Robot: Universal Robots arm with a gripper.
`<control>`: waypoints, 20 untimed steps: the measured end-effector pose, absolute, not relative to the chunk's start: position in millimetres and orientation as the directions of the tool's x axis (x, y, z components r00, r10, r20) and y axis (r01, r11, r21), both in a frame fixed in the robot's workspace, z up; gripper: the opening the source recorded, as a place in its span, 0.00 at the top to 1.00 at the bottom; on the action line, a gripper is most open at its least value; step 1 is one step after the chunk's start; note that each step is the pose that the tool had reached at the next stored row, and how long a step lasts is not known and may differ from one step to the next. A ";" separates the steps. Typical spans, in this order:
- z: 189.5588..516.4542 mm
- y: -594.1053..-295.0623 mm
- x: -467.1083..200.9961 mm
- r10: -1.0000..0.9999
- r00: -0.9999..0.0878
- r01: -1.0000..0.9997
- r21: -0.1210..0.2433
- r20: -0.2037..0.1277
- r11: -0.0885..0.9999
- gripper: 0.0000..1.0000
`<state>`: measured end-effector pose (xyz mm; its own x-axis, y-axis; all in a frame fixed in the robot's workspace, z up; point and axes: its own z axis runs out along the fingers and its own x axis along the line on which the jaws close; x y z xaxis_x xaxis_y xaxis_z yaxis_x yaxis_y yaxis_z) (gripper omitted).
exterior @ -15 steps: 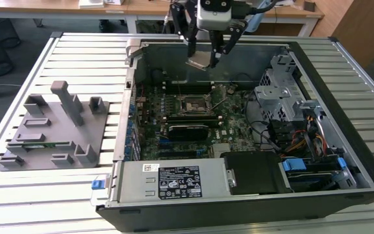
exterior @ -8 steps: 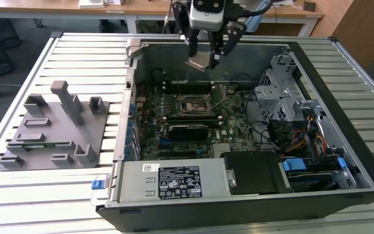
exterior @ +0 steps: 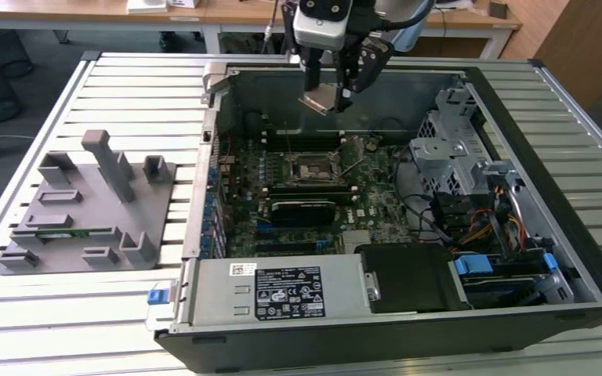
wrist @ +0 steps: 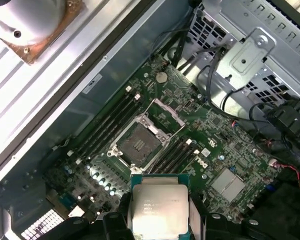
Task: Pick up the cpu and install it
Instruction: 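Place the cpu into insertion slot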
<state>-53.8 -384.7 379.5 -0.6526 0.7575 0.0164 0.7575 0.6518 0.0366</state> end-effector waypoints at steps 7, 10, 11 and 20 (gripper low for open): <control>377.7 -384.4 -53.8 0.824 -0.567 0.824 0.036 0.016 0.566 0.46; 376.8 -384.3 -53.8 0.850 -0.527 0.850 0.036 0.016 0.526 0.46; 376.5 -384.2 -53.8 0.857 -0.514 0.857 0.036 0.016 0.513 0.46; 372.3 -383.0 -53.8 0.913 -0.409 0.912 0.036 0.016 0.408 0.46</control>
<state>-53.8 -383.0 372.3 -0.4087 0.9125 0.0163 0.9123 0.4079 0.0364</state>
